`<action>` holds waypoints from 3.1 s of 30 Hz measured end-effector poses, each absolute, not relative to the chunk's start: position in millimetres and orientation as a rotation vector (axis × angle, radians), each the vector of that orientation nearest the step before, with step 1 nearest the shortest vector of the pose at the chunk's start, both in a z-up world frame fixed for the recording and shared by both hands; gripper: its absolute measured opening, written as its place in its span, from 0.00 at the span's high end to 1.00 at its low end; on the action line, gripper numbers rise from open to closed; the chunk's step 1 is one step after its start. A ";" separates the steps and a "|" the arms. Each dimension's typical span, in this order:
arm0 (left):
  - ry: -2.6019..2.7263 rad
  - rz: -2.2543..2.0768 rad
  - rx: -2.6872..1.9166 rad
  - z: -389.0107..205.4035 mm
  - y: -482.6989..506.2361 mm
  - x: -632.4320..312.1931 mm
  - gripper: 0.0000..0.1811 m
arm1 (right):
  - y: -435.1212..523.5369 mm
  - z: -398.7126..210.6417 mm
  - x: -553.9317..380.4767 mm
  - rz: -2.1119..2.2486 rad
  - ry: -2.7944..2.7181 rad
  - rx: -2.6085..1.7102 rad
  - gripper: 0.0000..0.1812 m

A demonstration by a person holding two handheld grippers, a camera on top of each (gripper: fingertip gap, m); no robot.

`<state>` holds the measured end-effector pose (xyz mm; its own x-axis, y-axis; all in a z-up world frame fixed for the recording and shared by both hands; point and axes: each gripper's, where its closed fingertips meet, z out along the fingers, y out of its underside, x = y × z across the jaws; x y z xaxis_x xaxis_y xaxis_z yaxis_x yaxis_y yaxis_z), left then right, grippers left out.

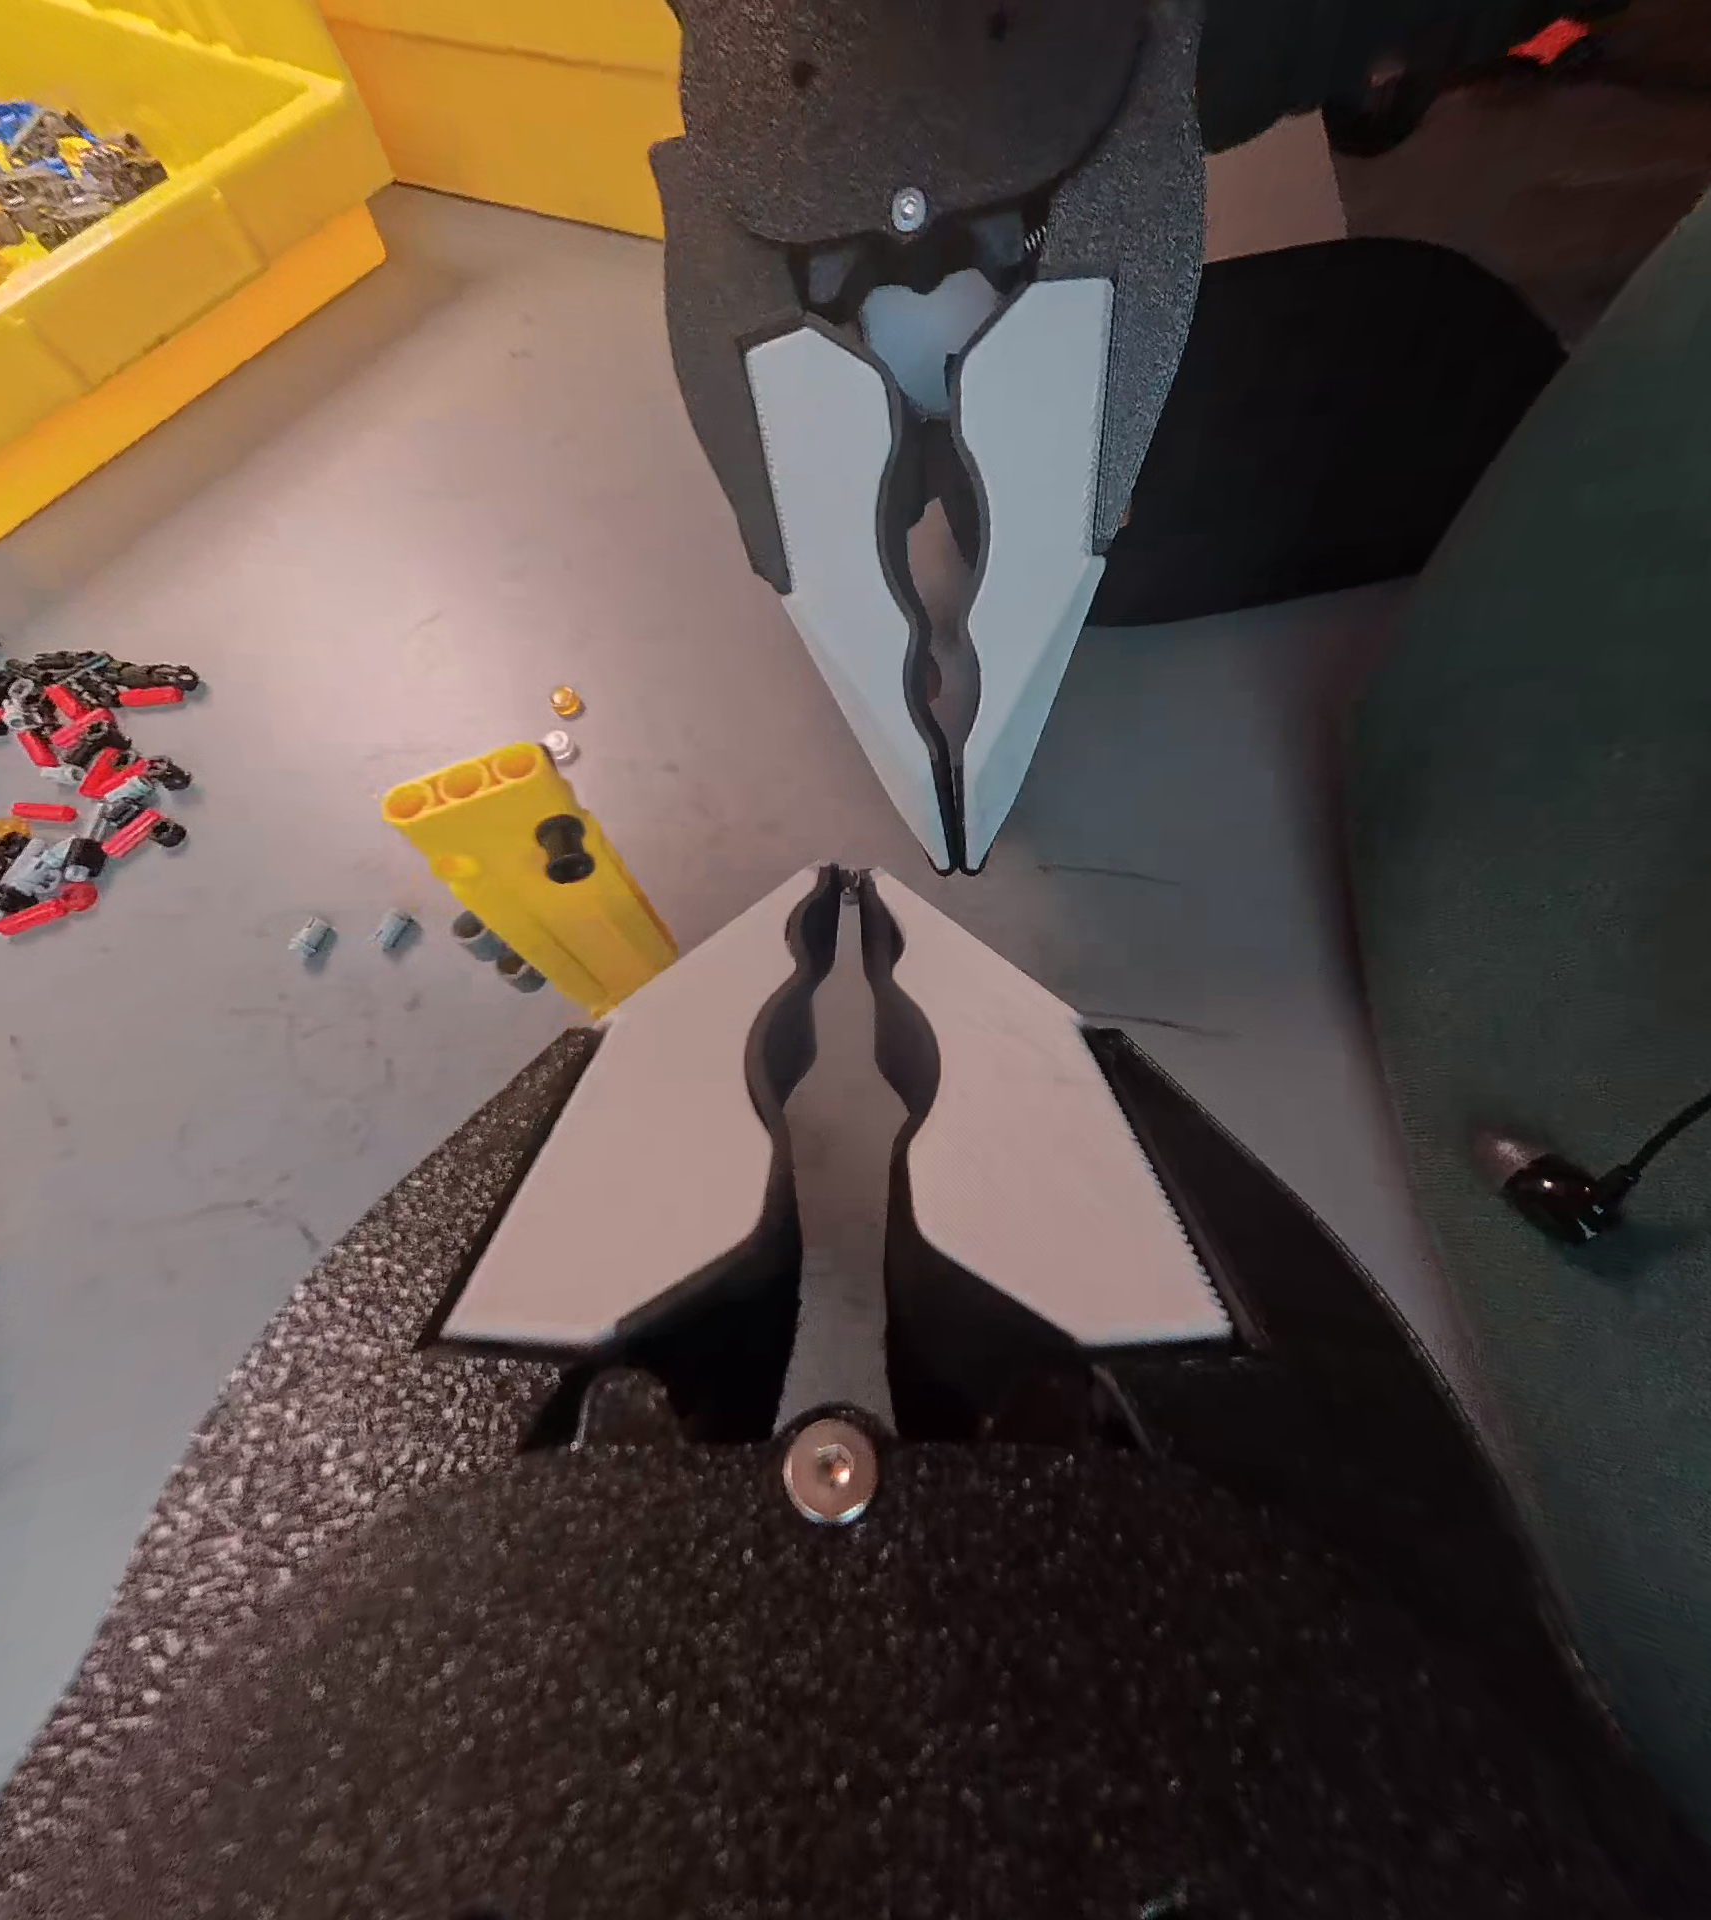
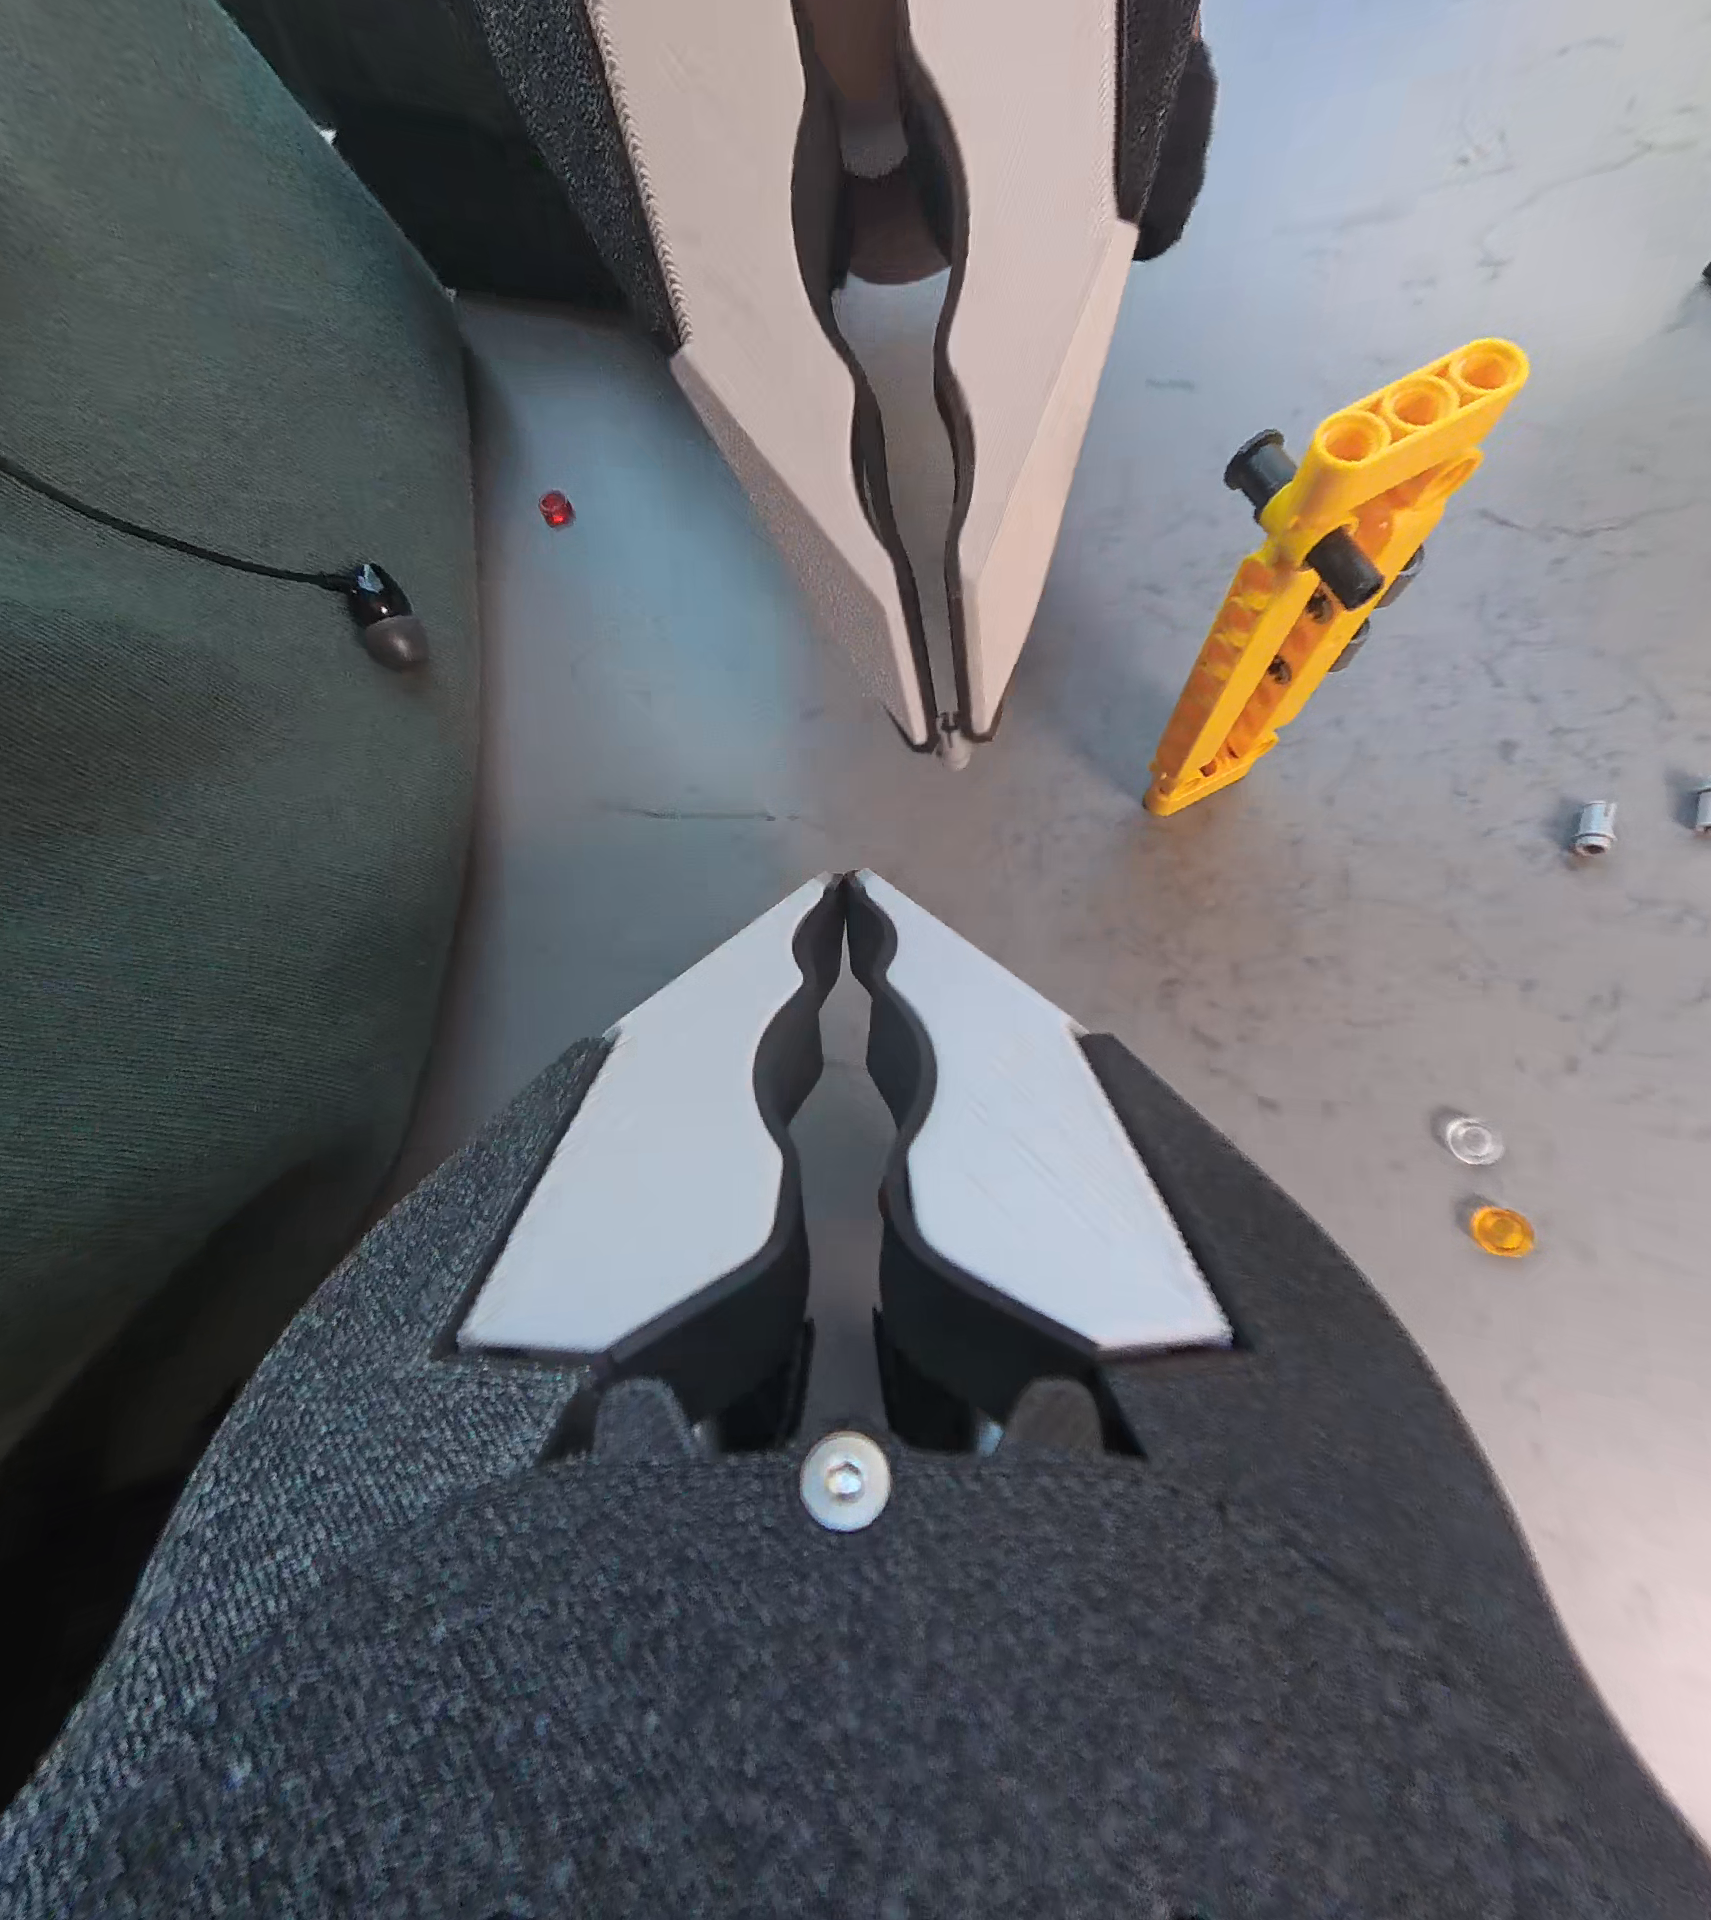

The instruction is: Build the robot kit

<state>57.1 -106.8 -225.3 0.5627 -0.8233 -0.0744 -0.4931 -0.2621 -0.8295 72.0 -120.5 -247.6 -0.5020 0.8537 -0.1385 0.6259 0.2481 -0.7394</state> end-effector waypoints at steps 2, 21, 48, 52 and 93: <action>1.041 -0.490 -1.901 -217.8 -104.7 53.9 0.98 | -121.5 -244.0 70.0 1.109 -2.220 -1.348 1.00; 0.995 -0.417 -2.163 -242.7 -177.2 -21.7 0.98 | -186.2 -233.5 45.3 1.191 -2.313 -1.063 0.95; 0.865 -0.271 -2.075 -233.9 -136.9 -33.0 0.98 | -110.6 -266.3 65.1 0.730 -2.398 -1.284 0.97; 0.877 -0.434 -1.978 -213.7 -133.5 -3.4 0.98 | -71.8 -266.8 74.9 0.757 -2.304 -1.417 0.96; 1.165 -0.357 -2.059 -264.4 -123.8 43.0 0.93 | -123.8 -250.3 45.2 0.825 -2.204 -1.204 0.92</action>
<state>43.0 -123.8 -264.4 0.5508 -0.8274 -0.1093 -0.6240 -0.3214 -0.7123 45.2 -123.8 -250.3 -0.4888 0.8624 0.1315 0.5639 0.4273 -0.7067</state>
